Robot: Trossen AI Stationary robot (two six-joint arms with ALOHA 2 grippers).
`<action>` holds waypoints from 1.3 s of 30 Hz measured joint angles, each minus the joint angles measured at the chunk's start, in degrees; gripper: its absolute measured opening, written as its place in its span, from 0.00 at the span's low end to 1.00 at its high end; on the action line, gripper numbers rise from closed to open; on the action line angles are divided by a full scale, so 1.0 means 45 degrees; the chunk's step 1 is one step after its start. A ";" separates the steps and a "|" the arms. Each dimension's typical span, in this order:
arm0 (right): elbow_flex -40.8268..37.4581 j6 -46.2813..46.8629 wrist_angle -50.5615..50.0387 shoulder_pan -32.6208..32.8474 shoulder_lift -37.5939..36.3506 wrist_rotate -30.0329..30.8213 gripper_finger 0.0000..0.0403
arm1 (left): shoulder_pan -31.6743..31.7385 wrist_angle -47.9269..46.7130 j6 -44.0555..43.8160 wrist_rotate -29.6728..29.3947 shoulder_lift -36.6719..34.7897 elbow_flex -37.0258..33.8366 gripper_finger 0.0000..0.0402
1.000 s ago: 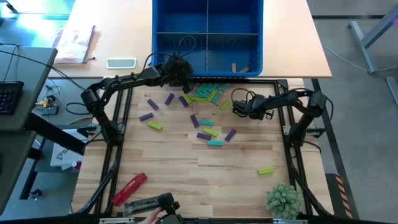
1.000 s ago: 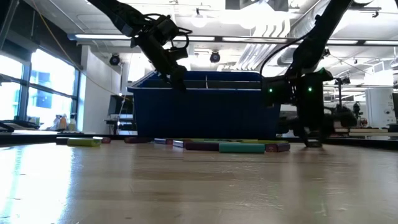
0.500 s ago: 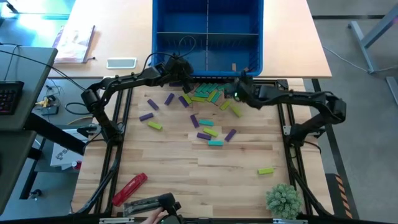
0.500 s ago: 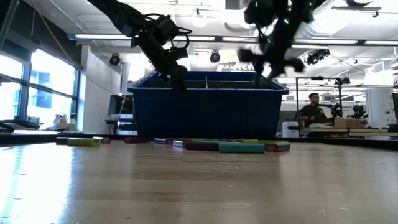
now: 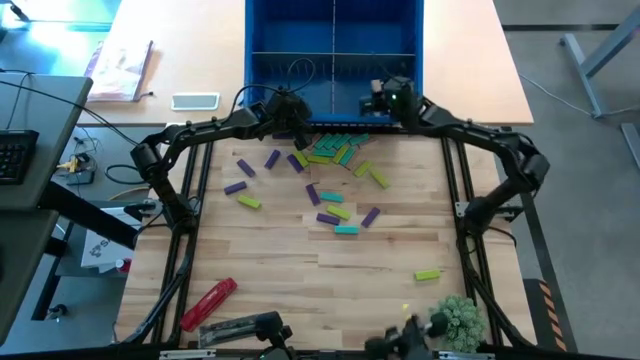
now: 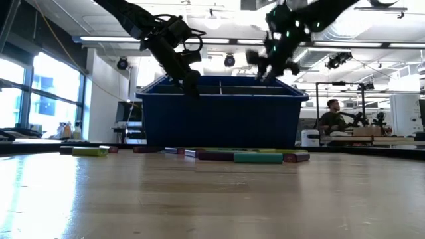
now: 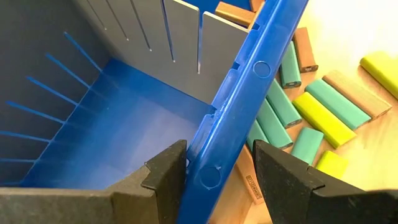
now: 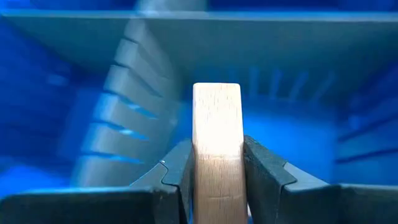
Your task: Sort blocks
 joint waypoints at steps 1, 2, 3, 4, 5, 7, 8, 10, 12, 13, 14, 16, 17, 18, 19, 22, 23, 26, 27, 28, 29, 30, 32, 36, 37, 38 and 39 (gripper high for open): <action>-0.0006 0.0055 0.0003 -0.0261 0.0223 -0.0006 0.22 | -0.0004 0.0000 0.0004 0.0000 0.0000 0.0000 0.41; -0.0010 0.0129 0.0042 -0.0511 0.0439 -0.0001 0.23 | -0.0004 0.0005 0.0004 0.0010 0.0000 0.0000 0.41; -0.0010 0.0150 0.0211 -0.0741 0.0668 -0.0007 0.26 | -0.0004 0.0005 0.0004 0.0014 0.0000 0.0000 0.41; -0.0010 0.0181 0.0409 -0.0934 0.0899 -0.0103 0.29 | -0.0004 0.0014 0.0004 0.0006 0.0000 0.0000 0.41; -0.0010 0.0245 0.0509 -0.1087 0.1103 -0.0280 0.32 | -0.0009 0.0015 0.0004 0.0000 0.0000 0.0000 0.41; -0.0010 0.0394 0.0605 -0.1289 0.1454 -0.0596 0.38 | -0.0009 0.0021 0.0004 -0.0005 0.0000 0.0000 0.41; -0.0019 0.0434 0.0610 -0.1315 0.1550 -0.0627 0.41 | -0.0009 0.0024 0.0009 -0.0013 0.0000 0.0000 0.41; -0.0019 0.0443 0.0667 -0.1279 0.1618 -0.0271 0.46 | -0.0009 0.0026 0.0009 -0.0015 0.0000 0.0000 0.41; -0.0019 0.0440 0.0675 -0.1117 0.1602 0.0234 0.50 | -0.0009 0.0029 0.0009 -0.0024 0.0000 0.0000 0.41; -0.0019 0.0462 0.0587 -0.1017 0.1535 0.0355 0.51 | -0.0009 0.0029 0.0009 -0.0029 0.0000 0.0000 0.41; -0.0019 0.0538 0.0418 -0.0878 0.1428 0.0462 0.52 | -0.0009 0.0029 0.0014 -0.0034 0.0000 0.0000 0.41; -0.0019 0.0800 -0.0086 -0.0516 0.1062 0.0675 0.53 | -0.0013 0.0034 0.0014 -0.0038 0.0000 0.0000 0.41; -0.0018 0.0834 -0.0434 -0.0297 0.0875 0.0942 0.53 | -0.0010 0.0043 0.0014 -0.0039 0.0000 0.0000 0.41; -0.0014 0.0868 -0.0847 -0.0075 0.0723 0.1287 0.53 | -0.0009 0.0042 0.0014 -0.0042 0.0000 0.0000 0.41; -0.0010 0.0895 -0.1368 0.0153 0.0590 0.1610 0.53 | -0.0012 0.0042 0.0014 -0.0044 0.0000 0.0000 0.41; -0.0015 0.1725 -0.3357 0.0959 0.0209 0.2416 0.53 | -0.0015 0.0039 0.0014 -0.0045 0.0000 0.0000 0.41; -0.0015 0.2303 -0.4109 0.1195 0.0033 0.2549 0.53 | -0.0014 0.0039 0.0014 -0.0049 0.0000 0.0000 0.41; -0.0049 0.4547 -0.6637 0.1976 -0.0319 0.3001 0.53 | -0.0014 0.0045 0.0017 -0.0052 0.0000 0.0000 0.41; -0.0118 0.5343 -0.7376 0.2290 -0.0359 0.3431 0.53 | -0.0019 0.0044 0.0018 -0.0049 0.0000 0.0000 0.41; -0.0209 0.6210 -0.8121 0.2630 -0.0377 0.3755 0.53 | -0.0019 0.0044 0.0019 -0.0049 0.0000 0.0000 0.41; -0.0324 0.7021 -0.8772 0.3001 -0.0393 0.3976 0.53 | -0.0019 0.0039 0.0017 -0.0047 0.0000 0.0000 0.41; -0.0464 0.7773 -0.9292 0.3360 -0.0407 0.4079 0.53 | -0.0019 0.0044 0.0019 -0.0053 0.0000 0.0000 0.41; -0.0923 0.9065 -0.9823 0.4013 -0.0422 0.4142 0.53 | -0.0019 0.0044 0.0019 -0.0055 0.0000 0.0000 0.41; -0.2162 1.0509 -0.9352 0.4910 -0.0412 0.3396 0.53 | -0.0023 0.0039 0.0019 -0.0051 0.0000 0.0000 0.41; -0.2504 1.0555 -0.8633 0.5080 -0.0412 0.3028 0.53 | -0.0023 0.0044 0.0020 -0.0055 0.0000 0.0000 0.41; -0.2915 1.0489 -0.7562 0.5243 -0.0412 0.2636 0.53 | -0.0028 0.0041 0.0022 -0.0066 0.0000 0.0000 0.41; -0.3382 1.0393 -0.6204 0.5351 -0.0412 0.2231 0.53 | -0.0028 0.0039 0.0019 -0.0060 0.0000 0.0000 0.41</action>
